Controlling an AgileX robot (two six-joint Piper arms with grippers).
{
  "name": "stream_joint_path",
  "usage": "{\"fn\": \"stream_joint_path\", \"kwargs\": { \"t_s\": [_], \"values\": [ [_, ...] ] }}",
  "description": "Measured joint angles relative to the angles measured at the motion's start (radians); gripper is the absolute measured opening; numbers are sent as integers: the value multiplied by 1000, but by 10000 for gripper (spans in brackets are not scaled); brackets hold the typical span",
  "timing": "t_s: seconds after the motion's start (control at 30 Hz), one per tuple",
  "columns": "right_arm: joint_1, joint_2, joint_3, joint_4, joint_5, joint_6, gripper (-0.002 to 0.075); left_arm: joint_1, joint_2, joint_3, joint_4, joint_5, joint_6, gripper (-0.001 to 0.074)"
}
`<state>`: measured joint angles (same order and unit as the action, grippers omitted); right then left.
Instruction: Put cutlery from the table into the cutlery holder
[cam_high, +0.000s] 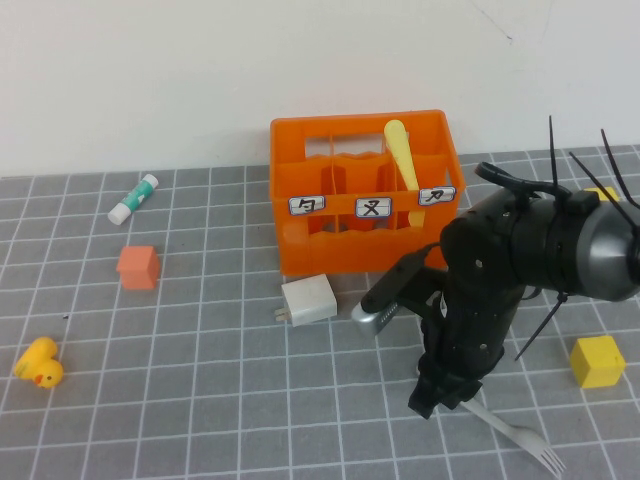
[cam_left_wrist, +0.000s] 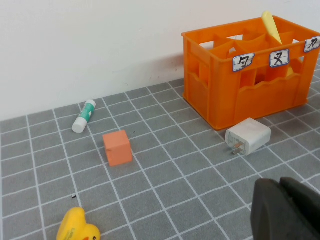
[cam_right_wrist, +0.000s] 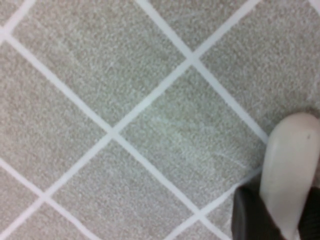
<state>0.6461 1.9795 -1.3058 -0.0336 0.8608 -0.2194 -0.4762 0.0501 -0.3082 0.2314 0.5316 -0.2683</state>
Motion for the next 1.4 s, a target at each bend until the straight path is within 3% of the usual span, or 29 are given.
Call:
{"fn": "stream_joint_path", "kwargs": {
  "t_s": [1.03,1.4],
  "values": [
    [6,-71,-33,76,-179,-6,188,0,0,0,19,-13,0,0],
    [6,-161,-240,96,-217,-8,188,0,0,0,19,-13,0,0]
  ]
}}
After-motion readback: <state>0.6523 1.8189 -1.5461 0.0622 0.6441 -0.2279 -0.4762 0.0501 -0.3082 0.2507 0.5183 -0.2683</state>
